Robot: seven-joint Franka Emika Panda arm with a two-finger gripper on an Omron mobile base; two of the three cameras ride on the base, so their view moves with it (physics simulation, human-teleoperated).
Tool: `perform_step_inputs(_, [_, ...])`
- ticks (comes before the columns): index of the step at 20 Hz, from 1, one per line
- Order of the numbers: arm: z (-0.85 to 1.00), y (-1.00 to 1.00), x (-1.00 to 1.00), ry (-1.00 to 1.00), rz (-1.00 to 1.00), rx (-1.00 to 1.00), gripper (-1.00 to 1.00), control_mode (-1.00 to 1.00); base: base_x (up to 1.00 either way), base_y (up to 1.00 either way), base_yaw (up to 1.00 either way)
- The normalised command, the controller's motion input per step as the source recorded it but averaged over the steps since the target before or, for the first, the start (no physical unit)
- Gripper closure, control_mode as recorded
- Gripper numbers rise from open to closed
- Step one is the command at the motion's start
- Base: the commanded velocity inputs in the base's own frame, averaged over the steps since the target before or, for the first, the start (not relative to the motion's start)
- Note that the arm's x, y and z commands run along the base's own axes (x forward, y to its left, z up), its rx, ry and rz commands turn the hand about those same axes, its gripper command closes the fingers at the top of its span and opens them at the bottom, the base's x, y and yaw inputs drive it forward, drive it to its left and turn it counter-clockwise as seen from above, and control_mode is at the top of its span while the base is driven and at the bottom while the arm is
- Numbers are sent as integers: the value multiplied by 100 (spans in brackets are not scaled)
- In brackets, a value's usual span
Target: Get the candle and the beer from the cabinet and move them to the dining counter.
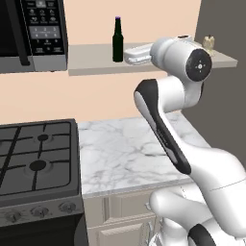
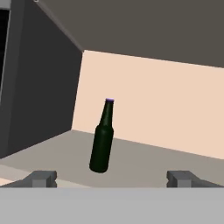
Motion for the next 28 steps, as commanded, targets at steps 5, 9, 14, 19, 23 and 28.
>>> perform_step_inputs(5, [0,24,13,0,0,0,-100,-100,0,0,0])
perform_step_inputs(9, [0,2,2,3,-1,8,-100,-100,0,0,0])
perform_step_inputs(14, [1,-6,16,18,0,25,-100,-100,0,0,0])
perform_step_inputs(19, [0,2,25,21,-2,8,-100,-100,0,0,0])
perform_step_inputs(23, [0,0,6,1,0,0,-100,-100,0,0,0])
perform_step_inputs(28, [12,0,15,0,0,-3,-100,-100,0,0,0])
